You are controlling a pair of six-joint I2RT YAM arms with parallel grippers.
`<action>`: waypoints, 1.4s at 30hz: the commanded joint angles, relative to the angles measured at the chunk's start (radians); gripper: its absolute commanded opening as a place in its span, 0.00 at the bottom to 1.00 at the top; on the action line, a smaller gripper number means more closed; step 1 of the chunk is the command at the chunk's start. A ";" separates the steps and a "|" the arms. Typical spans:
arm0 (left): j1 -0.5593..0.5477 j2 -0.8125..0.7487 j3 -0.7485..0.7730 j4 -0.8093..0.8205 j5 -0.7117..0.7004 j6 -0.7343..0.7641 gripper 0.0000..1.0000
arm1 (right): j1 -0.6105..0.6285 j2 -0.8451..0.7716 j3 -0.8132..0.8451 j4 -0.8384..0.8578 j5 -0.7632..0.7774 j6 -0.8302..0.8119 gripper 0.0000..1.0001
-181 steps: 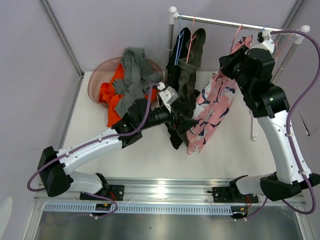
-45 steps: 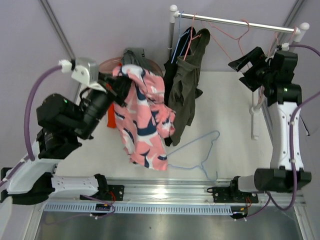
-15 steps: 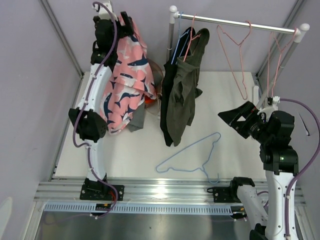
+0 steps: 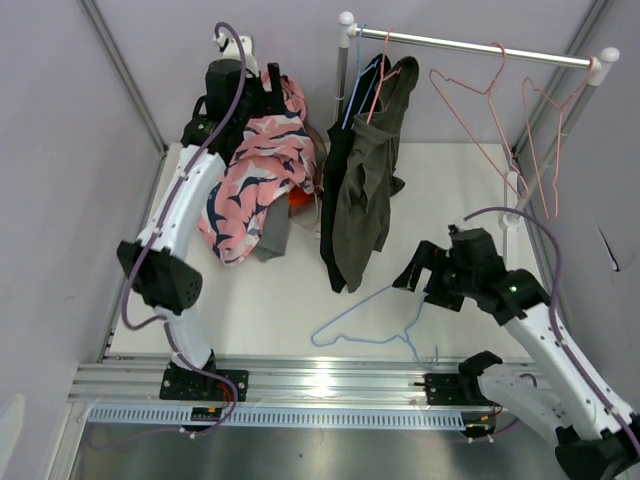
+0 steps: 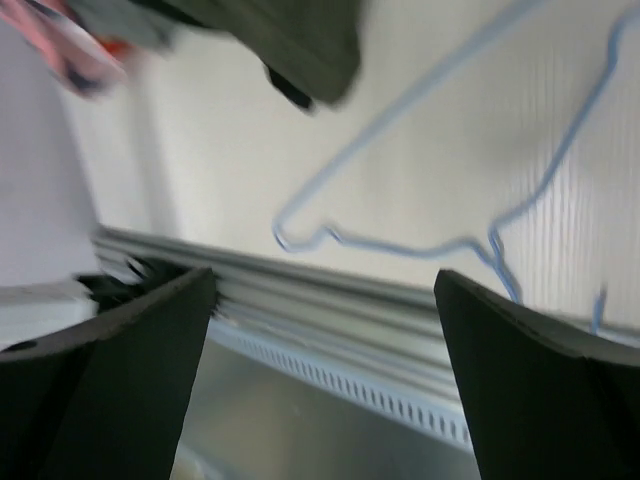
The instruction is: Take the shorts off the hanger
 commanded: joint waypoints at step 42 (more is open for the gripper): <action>-1.127 -0.325 -1.230 0.222 -0.091 -0.104 0.93 | 0.131 -0.095 0.101 -0.104 0.411 0.152 0.99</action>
